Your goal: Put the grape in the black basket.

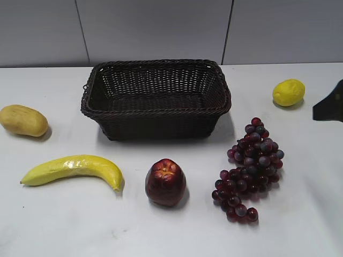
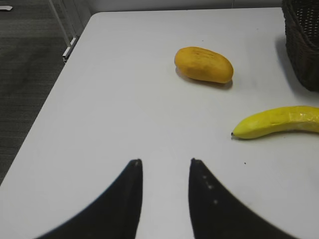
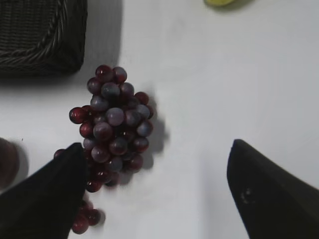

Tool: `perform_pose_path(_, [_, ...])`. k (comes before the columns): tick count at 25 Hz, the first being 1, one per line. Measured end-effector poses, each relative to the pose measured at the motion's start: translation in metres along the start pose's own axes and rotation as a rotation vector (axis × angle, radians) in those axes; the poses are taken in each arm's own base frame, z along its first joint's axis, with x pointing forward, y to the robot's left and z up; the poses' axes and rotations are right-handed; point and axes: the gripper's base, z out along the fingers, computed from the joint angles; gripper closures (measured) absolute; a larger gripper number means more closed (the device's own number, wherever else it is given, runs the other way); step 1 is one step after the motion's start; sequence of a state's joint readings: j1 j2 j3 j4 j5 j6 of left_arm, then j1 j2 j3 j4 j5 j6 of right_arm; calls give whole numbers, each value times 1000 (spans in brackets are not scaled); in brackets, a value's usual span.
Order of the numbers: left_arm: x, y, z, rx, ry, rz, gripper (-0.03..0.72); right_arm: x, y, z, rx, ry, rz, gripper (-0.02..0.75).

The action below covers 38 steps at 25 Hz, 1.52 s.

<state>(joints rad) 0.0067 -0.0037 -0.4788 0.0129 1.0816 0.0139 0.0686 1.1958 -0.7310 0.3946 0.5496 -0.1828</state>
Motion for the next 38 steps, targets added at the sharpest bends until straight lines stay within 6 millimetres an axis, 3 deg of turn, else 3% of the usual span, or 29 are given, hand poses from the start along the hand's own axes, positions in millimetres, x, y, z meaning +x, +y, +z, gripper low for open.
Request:
perform_pose_path(6, [0,0,0,0,0,0,452,-10,7,56,-46,182,-20,71])
perform_pose_path(13, [0,0,0,0,0,0,452,-1,26,118,-64,313,-95,73])
perform_pose_path(21, [0,0,0,0,0,0,452,14,26,175,-49,436,-100,73])
perform_pose_path(25, [0,0,0,0,0,0,452,15,31,188,-53,460,-119,111])
perform_pose_path(29, [0,0,0,0,0,0,452,14,35,192,-59,460,-125,325])
perform_pose_path(30, [0,0,0,0,0,0,452,14,36,193,-62,465,-124,346])
perform_pose_path(38, [0,0,0,0,0,0,452,6,41,185,-79,467,-149,353])
